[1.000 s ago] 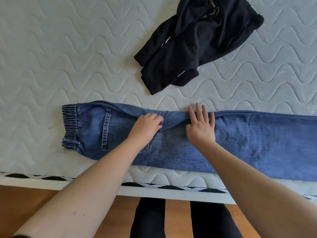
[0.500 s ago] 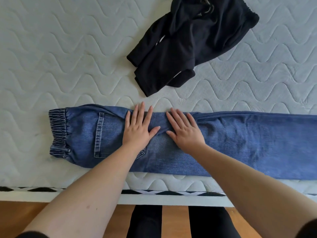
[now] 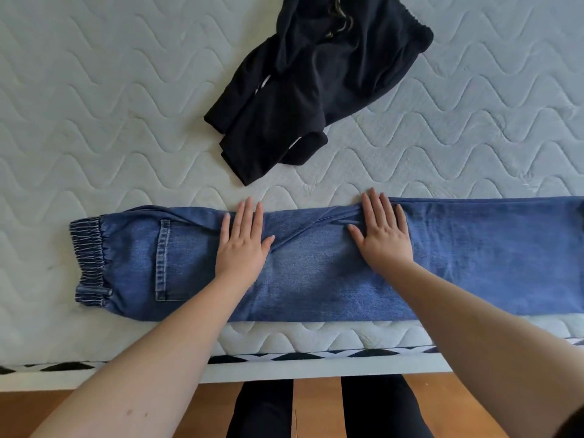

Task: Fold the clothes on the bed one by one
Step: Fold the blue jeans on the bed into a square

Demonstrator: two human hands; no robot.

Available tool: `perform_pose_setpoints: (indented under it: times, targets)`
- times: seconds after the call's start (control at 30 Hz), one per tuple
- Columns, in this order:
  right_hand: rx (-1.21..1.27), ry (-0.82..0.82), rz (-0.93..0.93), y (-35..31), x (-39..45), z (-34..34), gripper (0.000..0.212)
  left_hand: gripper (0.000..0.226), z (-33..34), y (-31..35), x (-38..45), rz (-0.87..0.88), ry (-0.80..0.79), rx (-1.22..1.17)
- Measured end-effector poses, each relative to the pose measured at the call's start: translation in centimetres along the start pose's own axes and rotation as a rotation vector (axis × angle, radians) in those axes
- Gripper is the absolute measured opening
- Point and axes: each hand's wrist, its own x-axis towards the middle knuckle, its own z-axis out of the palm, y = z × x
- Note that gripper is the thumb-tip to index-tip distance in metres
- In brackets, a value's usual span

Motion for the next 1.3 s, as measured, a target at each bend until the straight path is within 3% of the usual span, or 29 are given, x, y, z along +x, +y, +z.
perform_pose_setpoints:
  times: [0.13,0.33,0.47,0.7,0.83,1.07,1.3]
  targets:
    - [0.019,-0.028,0.071,2.5,-2.3,-0.1,0.069,0.067,-0.6,4.2,-1.2,0.237,-0.029,-0.047]
    - [0.045,-0.113,0.260,10.7,-6.1,0.2,0.070,0.066,-1.3,9.1,-0.4,0.240,-0.074,-0.069]
    - [0.054,-0.152,0.260,15.5,-8.0,0.0,0.070,0.066,-2.1,11.9,0.8,0.308,-0.079,-0.019]
    - [0.157,-0.115,0.397,20.8,-9.9,-1.2,0.066,0.067,-3.6,21.1,3.0,0.535,-0.080,0.054]
    - [0.289,-0.064,0.569,24.9,-10.1,-1.7,0.067,0.072,-3.5,26.7,3.6,0.661,-0.118,0.150]
    - [0.423,0.033,0.850,32.4,-9.4,-2.2,0.081,0.085,-1.9,30.6,4.7,0.595,-0.251,0.240]
    - [0.481,0.056,0.775,37.6,-8.0,-2.0,0.064,0.101,-1.4,29.6,5.8,0.462,-0.217,0.308]
